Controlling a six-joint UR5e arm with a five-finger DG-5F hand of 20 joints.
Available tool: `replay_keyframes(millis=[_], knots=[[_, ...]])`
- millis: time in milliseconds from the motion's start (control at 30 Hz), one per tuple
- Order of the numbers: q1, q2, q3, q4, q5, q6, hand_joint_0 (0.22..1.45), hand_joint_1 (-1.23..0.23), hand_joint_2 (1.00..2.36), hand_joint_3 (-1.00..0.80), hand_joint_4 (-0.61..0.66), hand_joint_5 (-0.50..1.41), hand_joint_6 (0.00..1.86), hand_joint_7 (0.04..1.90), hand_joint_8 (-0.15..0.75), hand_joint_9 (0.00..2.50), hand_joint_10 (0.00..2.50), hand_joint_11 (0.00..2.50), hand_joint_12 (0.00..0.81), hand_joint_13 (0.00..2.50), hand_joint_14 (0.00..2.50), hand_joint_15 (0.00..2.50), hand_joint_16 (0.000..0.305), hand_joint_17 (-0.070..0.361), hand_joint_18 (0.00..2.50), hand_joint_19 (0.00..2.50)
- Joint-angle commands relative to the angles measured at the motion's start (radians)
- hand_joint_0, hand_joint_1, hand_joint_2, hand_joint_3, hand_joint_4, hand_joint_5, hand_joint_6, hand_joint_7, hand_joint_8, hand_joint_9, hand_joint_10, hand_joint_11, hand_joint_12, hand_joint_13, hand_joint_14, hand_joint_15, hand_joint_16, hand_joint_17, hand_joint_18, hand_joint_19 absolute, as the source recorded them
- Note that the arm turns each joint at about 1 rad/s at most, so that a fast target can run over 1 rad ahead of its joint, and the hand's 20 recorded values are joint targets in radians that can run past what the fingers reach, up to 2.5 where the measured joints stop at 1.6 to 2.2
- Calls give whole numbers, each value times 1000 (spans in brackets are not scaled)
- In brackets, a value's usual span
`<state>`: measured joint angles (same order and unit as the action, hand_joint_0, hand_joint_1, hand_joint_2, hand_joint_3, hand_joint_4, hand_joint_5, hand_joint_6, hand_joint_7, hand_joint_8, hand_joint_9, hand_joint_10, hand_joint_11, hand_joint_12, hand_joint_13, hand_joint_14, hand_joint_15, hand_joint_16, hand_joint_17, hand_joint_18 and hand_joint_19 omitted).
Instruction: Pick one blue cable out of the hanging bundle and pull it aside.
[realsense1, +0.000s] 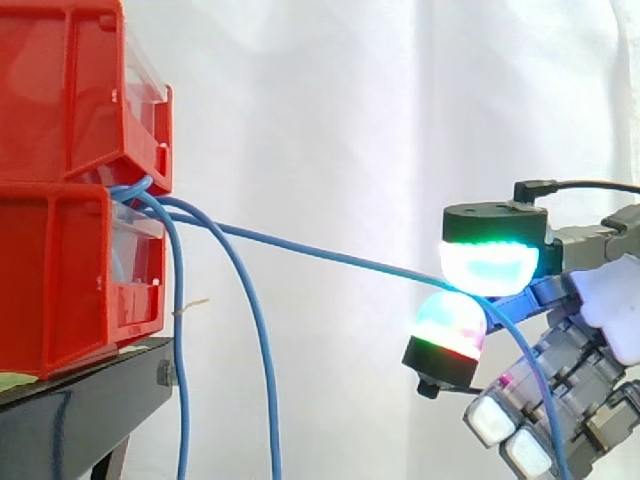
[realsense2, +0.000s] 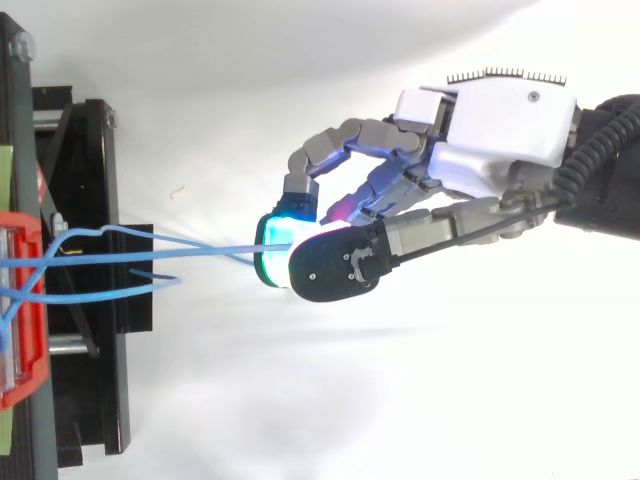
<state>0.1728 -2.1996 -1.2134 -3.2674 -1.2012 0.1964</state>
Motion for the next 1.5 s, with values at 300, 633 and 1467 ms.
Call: replay_keyframes(millis=[300, 633, 1467], knots=[[1, 0, 0, 0, -1, 0, 601, -699, 1013, -191, -85, -29, 910, 1038, 257, 899, 14, 436, 359, 797, 19, 592, 51, 115, 523, 400], [1, 0, 0, 5, 2, 0, 603, -687, 1012, -197, -79, -29, 909, 1038, 265, 900, 14, 438, 367, 794, 20, 590, 52, 116, 513, 397], [1, 0, 0, 5, 2, 0, 603, -667, 1012, -212, -74, -30, 909, 1037, 270, 900, 14, 447, 370, 801, 19, 599, 53, 120, 503, 409]])
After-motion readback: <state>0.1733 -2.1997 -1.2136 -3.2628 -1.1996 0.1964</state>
